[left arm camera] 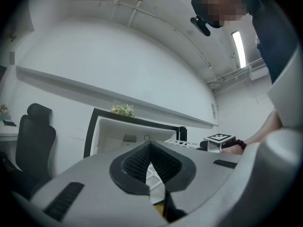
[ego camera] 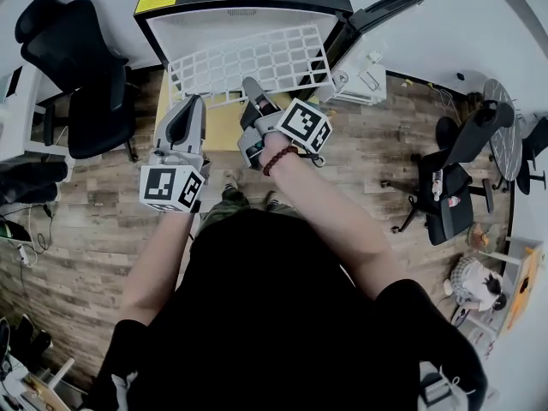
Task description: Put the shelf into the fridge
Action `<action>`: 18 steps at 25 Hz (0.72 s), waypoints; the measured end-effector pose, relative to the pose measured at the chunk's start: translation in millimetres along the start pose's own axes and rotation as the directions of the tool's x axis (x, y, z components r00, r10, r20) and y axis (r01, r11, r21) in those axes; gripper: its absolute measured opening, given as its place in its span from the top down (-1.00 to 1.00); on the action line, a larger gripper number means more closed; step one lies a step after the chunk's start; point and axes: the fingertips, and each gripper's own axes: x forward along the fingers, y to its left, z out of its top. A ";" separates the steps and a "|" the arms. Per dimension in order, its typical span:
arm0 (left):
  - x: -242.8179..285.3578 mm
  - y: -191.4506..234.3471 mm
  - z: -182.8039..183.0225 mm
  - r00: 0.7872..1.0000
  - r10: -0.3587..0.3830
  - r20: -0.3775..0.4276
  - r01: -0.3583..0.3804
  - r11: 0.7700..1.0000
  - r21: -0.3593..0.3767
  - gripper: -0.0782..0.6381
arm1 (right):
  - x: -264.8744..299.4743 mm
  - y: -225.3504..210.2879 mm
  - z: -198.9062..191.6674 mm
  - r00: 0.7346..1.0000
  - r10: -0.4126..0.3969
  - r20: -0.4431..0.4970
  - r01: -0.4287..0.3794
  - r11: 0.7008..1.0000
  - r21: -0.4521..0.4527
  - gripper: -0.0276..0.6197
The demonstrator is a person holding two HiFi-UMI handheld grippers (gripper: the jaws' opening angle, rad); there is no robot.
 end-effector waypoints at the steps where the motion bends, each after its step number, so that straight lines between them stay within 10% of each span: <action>1: -0.3 -0.1 0.0 1.000 -0.001 -0.001 0.001 1.000 0.000 0.73 | -1.7 4.0 -0.9 1.000 0.000 -0.019 -0.001 0.998 -0.061 0.79; 7: -1.4 -0.3 -2.1 1.000 -0.001 -0.003 0.001 1.000 0.000 0.73 | -17.2 -1.8 -4.0 0.995 -0.069 -0.075 0.042 0.946 -0.322 0.79; 18: 5.3 0.5 -5.0 1.000 0.009 -0.004 -0.009 1.000 -0.013 0.73 | -37.6 8.2 4.1 0.993 -0.084 -0.082 0.001 0.702 -0.712 0.79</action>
